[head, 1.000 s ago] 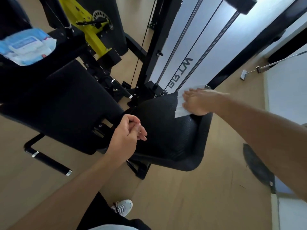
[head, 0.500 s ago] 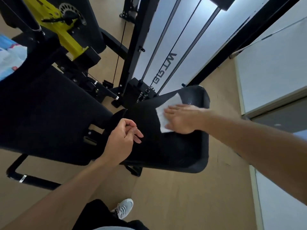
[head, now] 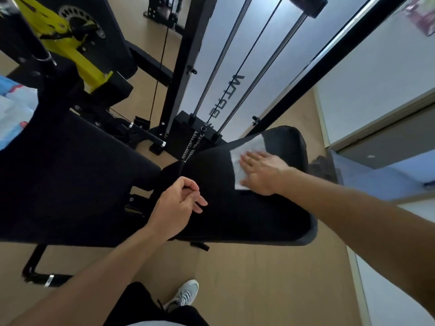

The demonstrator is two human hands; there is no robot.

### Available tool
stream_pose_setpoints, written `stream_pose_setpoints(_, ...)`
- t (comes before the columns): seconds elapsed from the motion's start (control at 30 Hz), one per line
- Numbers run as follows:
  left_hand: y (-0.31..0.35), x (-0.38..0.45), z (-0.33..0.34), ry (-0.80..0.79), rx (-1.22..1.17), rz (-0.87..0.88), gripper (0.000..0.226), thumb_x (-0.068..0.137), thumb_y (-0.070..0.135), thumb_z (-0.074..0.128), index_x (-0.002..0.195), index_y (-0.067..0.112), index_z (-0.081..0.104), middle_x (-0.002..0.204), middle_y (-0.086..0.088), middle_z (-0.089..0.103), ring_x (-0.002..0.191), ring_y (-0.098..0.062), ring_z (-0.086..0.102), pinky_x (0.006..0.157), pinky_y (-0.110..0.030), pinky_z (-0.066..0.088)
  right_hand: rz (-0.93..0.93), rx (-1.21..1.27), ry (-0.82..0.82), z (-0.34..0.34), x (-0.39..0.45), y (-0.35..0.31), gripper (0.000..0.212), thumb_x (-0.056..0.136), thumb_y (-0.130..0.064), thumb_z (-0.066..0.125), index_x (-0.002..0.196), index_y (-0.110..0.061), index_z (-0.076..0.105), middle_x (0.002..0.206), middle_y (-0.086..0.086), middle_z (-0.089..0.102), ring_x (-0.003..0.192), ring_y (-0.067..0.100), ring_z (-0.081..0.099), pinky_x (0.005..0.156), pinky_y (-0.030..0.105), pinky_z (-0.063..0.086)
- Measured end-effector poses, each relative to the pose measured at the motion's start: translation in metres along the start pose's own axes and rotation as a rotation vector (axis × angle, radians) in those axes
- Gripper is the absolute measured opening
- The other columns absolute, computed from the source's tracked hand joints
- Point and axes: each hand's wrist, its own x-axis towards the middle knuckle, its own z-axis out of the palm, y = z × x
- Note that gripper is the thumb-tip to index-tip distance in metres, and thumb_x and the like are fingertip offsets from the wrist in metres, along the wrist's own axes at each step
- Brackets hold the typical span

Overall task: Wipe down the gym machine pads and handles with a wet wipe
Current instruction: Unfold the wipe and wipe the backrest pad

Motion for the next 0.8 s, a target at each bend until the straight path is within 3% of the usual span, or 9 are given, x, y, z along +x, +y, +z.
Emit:
stream_pose_setpoints(0.1,-0.002,0.000,-0.007,-0.030,-0.018,0.027,0.009,0.103,0.013,0.054,0.100,0.020,0.058,0.086,0.007,0.078,0.075,-0.010,0.074,0.071,-0.023,0.052,-0.293,-0.072,-0.007,0.042,-0.039,-0.088,0.070,0.109,-0.048,0.021,0.163,-0.014,-0.006,0.171,0.004,-0.012,0.157,0.020,-0.013,0.128,0.041,-0.005)
stream_pose_setpoints(0.17,-0.005,0.001,-0.010,-0.063,-0.023,0.041,0.010,0.102,0.012,0.056,0.098,0.021,0.059,0.086,0.006,0.077,0.076,-0.011,0.074,0.082,-0.033,0.056,-0.323,-0.139,-0.041,0.052,-0.047,-0.109,0.071,0.109,-0.052,0.020,0.162,-0.015,-0.010,0.169,0.002,-0.017,0.156,0.020,-0.017,0.128,0.041,-0.009)
stream_pose_setpoints(0.3,-0.012,0.009,-0.015,-0.113,0.043,0.052,0.011,0.103,0.016,0.056,0.098,0.025,0.061,0.087,0.010,0.076,0.079,-0.006,0.073,0.086,-0.036,0.057,-0.003,0.026,0.055,0.016,-0.011,-0.055,0.073,0.107,-0.056,0.023,0.164,-0.013,0.006,0.172,0.006,0.004,0.158,0.022,0.004,0.128,0.040,0.003)
stream_pose_setpoints(0.4,-0.018,0.014,-0.013,-0.151,0.087,0.064,0.008,0.102,0.025,0.057,0.101,0.031,0.063,0.092,0.015,0.074,0.086,-0.001,0.071,0.086,-0.030,0.056,0.323,-0.004,0.057,-0.006,0.006,0.020,0.075,0.106,-0.057,0.014,0.163,-0.012,-0.004,0.172,0.008,-0.007,0.158,0.023,-0.008,0.127,0.042,-0.007)
stream_pose_setpoints(0.47,-0.023,0.019,-0.009,-0.170,0.119,0.071,0.006,0.101,0.032,0.059,0.104,0.035,0.063,0.099,0.018,0.072,0.095,0.004,0.067,0.086,-0.022,0.052,0.396,0.052,0.058,-0.004,0.014,0.029,0.075,0.106,-0.056,0.013,0.162,-0.011,-0.008,0.171,0.009,-0.012,0.158,0.025,-0.013,0.127,0.043,-0.009)
stream_pose_setpoints(0.57,-0.030,0.028,0.002,-0.180,0.119,0.056,0.012,0.100,0.030,0.061,0.110,0.038,0.062,0.109,0.022,0.068,0.106,0.007,0.061,0.090,-0.020,0.048,0.180,0.098,0.090,0.012,0.020,-0.039,0.074,0.106,-0.050,0.028,0.163,-0.009,0.006,0.171,0.013,0.005,0.158,0.030,0.005,0.128,0.041,0.005)
stream_pose_setpoints(0.67,-0.038,0.038,0.011,-0.180,0.127,0.052,0.013,0.099,0.031,0.063,0.110,0.038,0.063,0.110,0.021,0.068,0.109,0.006,0.061,0.097,-0.029,0.052,-0.140,-0.058,-0.037,0.039,0.014,-0.109,0.067,0.109,-0.047,0.020,0.164,-0.015,-0.002,0.171,0.009,-0.010,0.158,0.029,-0.010,0.128,0.047,-0.002)
stream_pose_setpoints(0.73,-0.042,0.041,0.011,-0.166,0.119,0.034,0.014,0.099,0.029,0.063,0.111,0.037,0.063,0.110,0.021,0.068,0.109,0.004,0.062,0.097,-0.030,0.053,-0.102,-0.060,-0.066,0.031,0.026,-0.092,0.066,0.109,-0.050,0.014,0.163,-0.017,-0.005,0.170,0.007,-0.013,0.157,0.028,-0.014,0.127,0.046,-0.006)
stream_pose_setpoints(0.8,-0.045,0.046,0.008,-0.148,0.120,0.005,0.017,0.099,0.027,0.063,0.114,0.036,0.063,0.111,0.020,0.066,0.108,0.001,0.062,0.097,-0.028,0.053,0.088,-0.046,0.011,0.011,0.049,-0.046,0.066,0.109,-0.050,0.011,0.163,-0.017,-0.004,0.171,0.007,-0.010,0.158,0.027,-0.011,0.127,0.045,-0.006)
